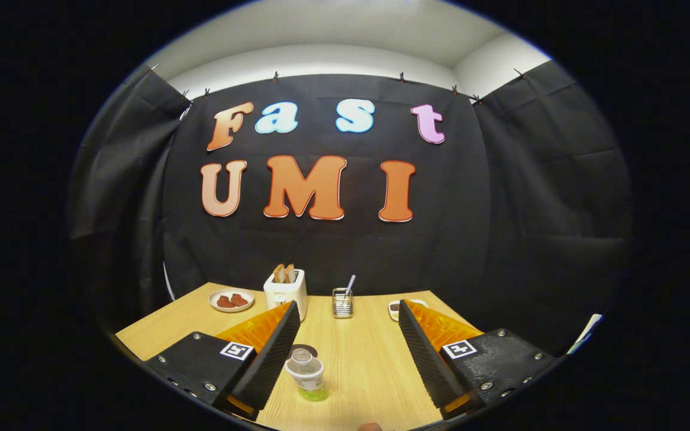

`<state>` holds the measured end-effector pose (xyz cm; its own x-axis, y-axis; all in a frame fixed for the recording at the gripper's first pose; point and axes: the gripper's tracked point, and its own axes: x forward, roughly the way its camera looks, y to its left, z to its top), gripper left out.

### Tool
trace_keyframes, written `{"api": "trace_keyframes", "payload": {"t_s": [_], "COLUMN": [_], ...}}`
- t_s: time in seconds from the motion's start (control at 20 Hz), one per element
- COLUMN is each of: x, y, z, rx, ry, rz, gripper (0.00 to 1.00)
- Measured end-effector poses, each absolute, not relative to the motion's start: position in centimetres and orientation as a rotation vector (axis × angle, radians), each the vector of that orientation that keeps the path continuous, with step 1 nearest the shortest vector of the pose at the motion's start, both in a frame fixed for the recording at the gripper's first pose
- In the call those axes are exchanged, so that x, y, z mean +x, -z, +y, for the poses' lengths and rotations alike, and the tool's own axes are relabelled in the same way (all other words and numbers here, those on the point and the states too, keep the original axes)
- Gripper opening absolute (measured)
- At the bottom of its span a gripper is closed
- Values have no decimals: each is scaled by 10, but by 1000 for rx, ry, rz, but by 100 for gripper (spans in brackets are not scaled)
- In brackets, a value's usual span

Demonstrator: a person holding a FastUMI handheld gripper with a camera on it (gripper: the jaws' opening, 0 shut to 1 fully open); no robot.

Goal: Take the bottle from table, then pour the juice into the cup, finally place the bottle on the coaster

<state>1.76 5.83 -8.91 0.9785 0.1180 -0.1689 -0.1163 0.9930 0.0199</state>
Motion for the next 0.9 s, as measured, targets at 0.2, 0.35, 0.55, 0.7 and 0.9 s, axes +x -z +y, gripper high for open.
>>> {"api": "trace_keyframes", "payload": {"t_s": [0.2,0.35,0.55,0.7,0.9], "x": [20,21,21,23,26], "y": [134,166,210,236,268], "z": [77,92,107,115,122], "rx": [7,4,7,16,5], "ry": [-159,-187,-214,-223,-225], "rz": [272,336,420,468,516], "gripper": [99,99,99,99,99]}}
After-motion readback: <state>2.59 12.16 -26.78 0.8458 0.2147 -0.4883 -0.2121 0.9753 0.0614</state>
